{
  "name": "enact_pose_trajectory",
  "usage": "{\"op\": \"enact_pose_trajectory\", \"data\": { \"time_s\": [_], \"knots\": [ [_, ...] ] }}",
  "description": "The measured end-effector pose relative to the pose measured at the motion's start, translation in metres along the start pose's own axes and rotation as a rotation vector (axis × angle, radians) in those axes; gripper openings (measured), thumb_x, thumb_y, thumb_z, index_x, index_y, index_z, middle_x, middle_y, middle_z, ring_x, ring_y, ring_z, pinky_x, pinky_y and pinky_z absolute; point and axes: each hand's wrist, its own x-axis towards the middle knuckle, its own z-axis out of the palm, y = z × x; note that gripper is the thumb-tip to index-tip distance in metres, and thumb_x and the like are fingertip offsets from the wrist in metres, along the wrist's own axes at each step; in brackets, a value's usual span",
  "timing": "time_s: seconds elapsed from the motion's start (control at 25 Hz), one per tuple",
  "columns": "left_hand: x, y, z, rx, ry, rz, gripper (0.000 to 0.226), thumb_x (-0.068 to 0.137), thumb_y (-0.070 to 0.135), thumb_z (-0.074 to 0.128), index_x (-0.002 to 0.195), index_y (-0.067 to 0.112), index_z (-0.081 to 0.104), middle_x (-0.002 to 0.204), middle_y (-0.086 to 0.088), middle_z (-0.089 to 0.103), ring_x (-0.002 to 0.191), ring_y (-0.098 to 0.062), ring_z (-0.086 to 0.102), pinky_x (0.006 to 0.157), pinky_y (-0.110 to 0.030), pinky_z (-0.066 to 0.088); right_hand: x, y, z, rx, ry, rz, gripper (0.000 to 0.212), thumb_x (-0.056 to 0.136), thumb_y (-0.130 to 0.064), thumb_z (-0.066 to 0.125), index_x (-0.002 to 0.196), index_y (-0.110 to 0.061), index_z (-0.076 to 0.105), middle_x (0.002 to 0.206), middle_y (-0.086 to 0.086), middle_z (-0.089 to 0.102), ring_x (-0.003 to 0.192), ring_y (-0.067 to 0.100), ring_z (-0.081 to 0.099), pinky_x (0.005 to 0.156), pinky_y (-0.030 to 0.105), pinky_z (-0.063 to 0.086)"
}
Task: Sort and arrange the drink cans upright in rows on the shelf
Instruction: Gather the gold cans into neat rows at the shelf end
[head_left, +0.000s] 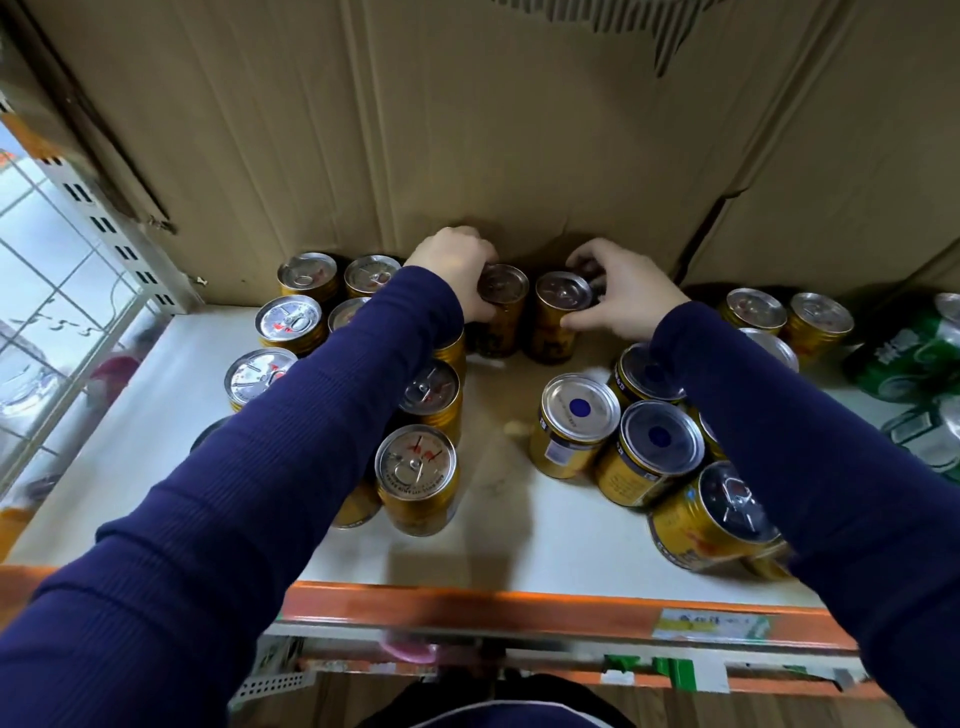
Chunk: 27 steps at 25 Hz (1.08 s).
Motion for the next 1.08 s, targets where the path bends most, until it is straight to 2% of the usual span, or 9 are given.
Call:
{"op": "enact_pose_trajectory", "data": {
  "time_s": [0.08, 0.24, 0.44, 0.52, 0.6, 0.68, 0.76, 0.96, 1.08],
  "knots": [
    [0.000, 0.002, -0.001, 0.048, -0.015, -0.006, 0.044, 0.075, 0.040, 0.071, 0.111, 0.016, 0.063, 0.105, -0.005, 0.053, 0.098, -0.024, 0.052, 0.082, -0.037, 0.047, 0.005, -0.001, 0.001, -0.063, -0.022, 0.013, 0.070, 0.068, -0.024, 0.082, 0.128, -0.015, 0.047, 0.121, 0.006, 0.057, 0.103, 0.021, 0.058, 0.084, 0.029, 0.046],
    [0.000, 0.008, -0.007, 0.189, -0.053, -0.053, 0.043, 0.079, 0.046, 0.066, 0.114, 0.021, 0.062, 0.116, -0.005, 0.056, 0.120, -0.029, 0.041, 0.107, -0.051, 0.025, 0.008, -0.007, 0.007, -0.114, 0.017, 0.039, 0.066, 0.072, -0.035, 0.079, 0.125, -0.011, 0.047, 0.113, 0.008, 0.061, 0.095, 0.022, 0.058, 0.074, 0.027, 0.042],
    [-0.022, 0.033, -0.021, 0.099, -0.112, 0.047, 0.027, 0.082, 0.036, 0.062, 0.099, 0.014, 0.063, 0.098, -0.009, 0.064, 0.094, -0.029, 0.058, 0.086, -0.038, 0.042, -0.032, -0.007, -0.012, -0.218, 0.004, 0.008, 0.058, 0.081, -0.045, 0.068, 0.127, -0.014, 0.052, 0.124, 0.010, 0.058, 0.111, 0.025, 0.054, 0.090, 0.031, 0.041],
    [-0.043, 0.047, -0.026, -0.019, -0.209, 0.188, 0.046, 0.078, 0.040, 0.067, 0.116, 0.015, 0.061, 0.111, -0.010, 0.063, 0.103, -0.029, 0.058, 0.084, -0.031, 0.043, -0.066, -0.005, -0.028, -0.262, 0.034, -0.014, 0.047, 0.082, -0.045, 0.066, 0.119, -0.018, 0.059, 0.118, 0.007, 0.059, 0.102, 0.019, 0.054, 0.084, 0.029, 0.040],
    [-0.064, 0.063, -0.024, -0.083, -0.343, 0.236, 0.078, 0.072, 0.050, 0.071, 0.136, 0.013, 0.045, 0.133, -0.008, 0.053, 0.121, -0.025, 0.050, 0.097, -0.029, 0.040, -0.105, -0.001, -0.037, -0.249, 0.041, -0.019, 0.040, 0.080, -0.045, 0.067, 0.110, -0.019, 0.064, 0.106, 0.002, 0.062, 0.093, 0.014, 0.053, 0.080, 0.029, 0.041],
    [-0.079, 0.079, -0.011, -0.120, -0.381, 0.216, 0.082, 0.065, 0.055, 0.075, 0.130, 0.014, 0.048, 0.126, -0.008, 0.057, 0.116, -0.026, 0.053, 0.098, -0.036, 0.045, -0.133, 0.005, -0.034, -0.246, -0.001, -0.032, 0.045, 0.076, -0.048, 0.069, 0.110, -0.019, 0.065, 0.100, -0.001, 0.059, 0.093, 0.013, 0.052, 0.080, 0.028, 0.040],
    [-0.086, 0.091, 0.003, -0.154, -0.331, 0.153, 0.069, 0.059, 0.056, 0.078, 0.112, 0.019, 0.053, 0.104, -0.003, 0.063, 0.097, -0.025, 0.060, 0.083, -0.039, 0.052, -0.146, 0.010, -0.026, -0.294, -0.068, -0.050, 0.057, 0.075, -0.053, 0.067, 0.123, -0.021, 0.059, 0.111, -0.001, 0.055, 0.105, 0.015, 0.050, 0.088, 0.028, 0.038],
    [-0.103, 0.100, 0.008, -0.087, -0.183, 0.001, 0.069, 0.063, 0.055, 0.076, 0.118, 0.019, 0.052, 0.105, -0.002, 0.064, 0.087, -0.019, 0.058, 0.068, -0.030, 0.047, -0.154, 0.010, -0.018, -0.413, -0.091, -0.143, 0.069, 0.084, -0.060, 0.047, 0.140, -0.021, 0.044, 0.131, 0.004, 0.047, 0.114, 0.025, 0.044, 0.097, 0.039, 0.039],
    [-0.121, 0.094, 0.004, -0.062, -0.185, -0.025, 0.071, 0.062, 0.057, 0.074, 0.120, 0.023, 0.053, 0.106, 0.000, 0.065, 0.089, -0.018, 0.058, 0.071, -0.031, 0.049, -0.160, 0.005, -0.012, -0.478, -0.090, -0.145, 0.082, 0.075, -0.066, 0.057, 0.142, -0.021, 0.040, 0.134, 0.002, 0.041, 0.113, 0.026, 0.040, 0.098, 0.043, 0.038]
  ]
}}
